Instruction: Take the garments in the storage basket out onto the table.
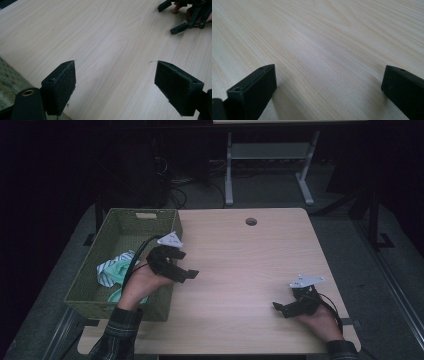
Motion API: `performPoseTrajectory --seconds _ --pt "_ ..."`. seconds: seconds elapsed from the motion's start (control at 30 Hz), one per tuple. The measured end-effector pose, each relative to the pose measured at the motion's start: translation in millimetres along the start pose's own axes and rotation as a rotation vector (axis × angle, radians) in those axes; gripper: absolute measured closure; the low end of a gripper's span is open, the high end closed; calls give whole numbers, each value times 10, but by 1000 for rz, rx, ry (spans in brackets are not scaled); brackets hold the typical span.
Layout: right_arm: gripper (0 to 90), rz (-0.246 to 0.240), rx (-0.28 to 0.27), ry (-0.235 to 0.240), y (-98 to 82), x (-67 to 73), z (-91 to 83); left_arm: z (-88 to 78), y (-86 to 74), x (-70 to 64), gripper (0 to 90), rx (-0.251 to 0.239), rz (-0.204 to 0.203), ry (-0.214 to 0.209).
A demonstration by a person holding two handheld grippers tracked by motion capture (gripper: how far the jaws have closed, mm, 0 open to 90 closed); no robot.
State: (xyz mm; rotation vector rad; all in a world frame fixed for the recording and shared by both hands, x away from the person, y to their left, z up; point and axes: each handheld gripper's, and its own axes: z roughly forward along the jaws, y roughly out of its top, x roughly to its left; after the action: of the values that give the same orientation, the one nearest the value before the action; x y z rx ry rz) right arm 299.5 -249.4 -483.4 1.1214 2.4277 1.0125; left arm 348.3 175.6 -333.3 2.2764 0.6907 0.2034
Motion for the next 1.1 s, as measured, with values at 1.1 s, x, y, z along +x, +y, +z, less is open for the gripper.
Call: performPoseTrajectory --seconds 1.1 --pt "0 0 0 0 0 0 0 -542 -307 354 221 -35 -102 98"
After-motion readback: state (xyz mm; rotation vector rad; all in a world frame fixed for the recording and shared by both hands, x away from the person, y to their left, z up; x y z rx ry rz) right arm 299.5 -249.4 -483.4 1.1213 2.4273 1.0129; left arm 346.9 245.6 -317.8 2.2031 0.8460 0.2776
